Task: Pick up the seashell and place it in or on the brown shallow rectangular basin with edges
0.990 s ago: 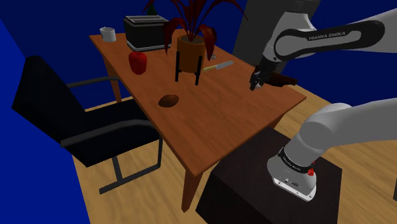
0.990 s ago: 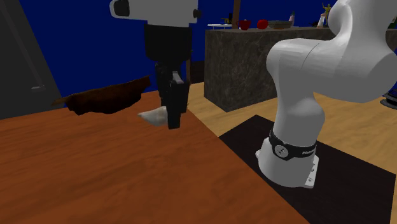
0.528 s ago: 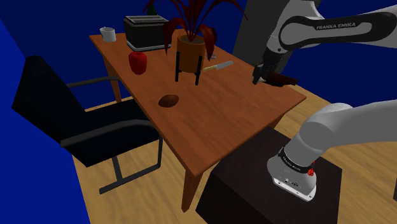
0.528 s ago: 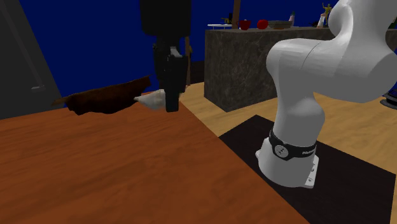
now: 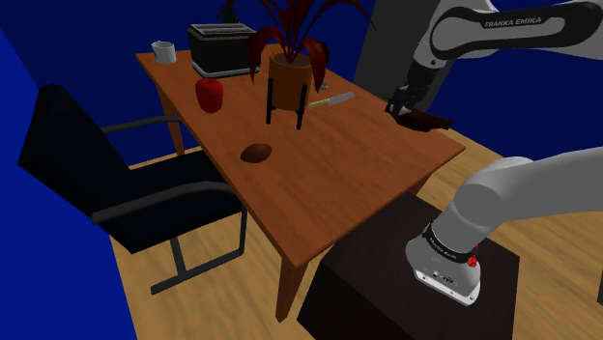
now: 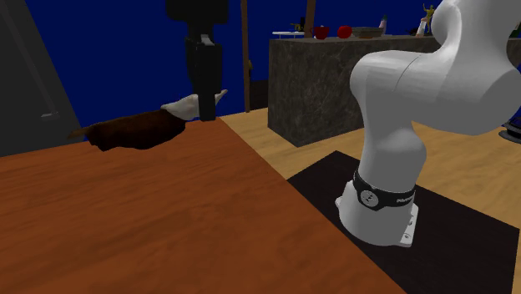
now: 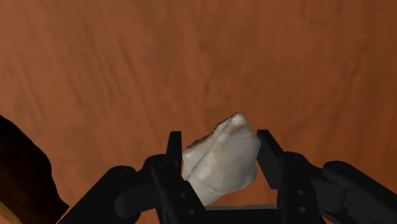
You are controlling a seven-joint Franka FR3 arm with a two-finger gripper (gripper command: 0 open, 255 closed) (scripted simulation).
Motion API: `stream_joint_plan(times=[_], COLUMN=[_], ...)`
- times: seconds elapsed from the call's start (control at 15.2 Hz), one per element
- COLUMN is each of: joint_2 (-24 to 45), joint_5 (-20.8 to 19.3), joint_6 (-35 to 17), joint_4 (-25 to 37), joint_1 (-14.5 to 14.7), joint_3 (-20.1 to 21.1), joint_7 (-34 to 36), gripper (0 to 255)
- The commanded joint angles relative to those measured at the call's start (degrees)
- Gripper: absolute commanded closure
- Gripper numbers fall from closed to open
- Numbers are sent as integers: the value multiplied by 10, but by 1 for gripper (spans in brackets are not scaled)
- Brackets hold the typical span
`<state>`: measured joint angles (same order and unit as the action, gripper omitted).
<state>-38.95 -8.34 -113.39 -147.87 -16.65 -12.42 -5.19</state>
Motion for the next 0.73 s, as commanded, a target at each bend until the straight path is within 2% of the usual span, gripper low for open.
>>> stream_joint_plan(times=[0.0, 0.33, 0.66], joint_2=[28, 105, 192], joint_5=[-8, -16, 0], joint_6=[-12, -31, -42], joint_4=[17, 82, 161], joint_1=[-7, -16, -17], joint_3=[-23, -83, -141], joint_7=[-25, -93, -166], gripper=[255, 255, 255])
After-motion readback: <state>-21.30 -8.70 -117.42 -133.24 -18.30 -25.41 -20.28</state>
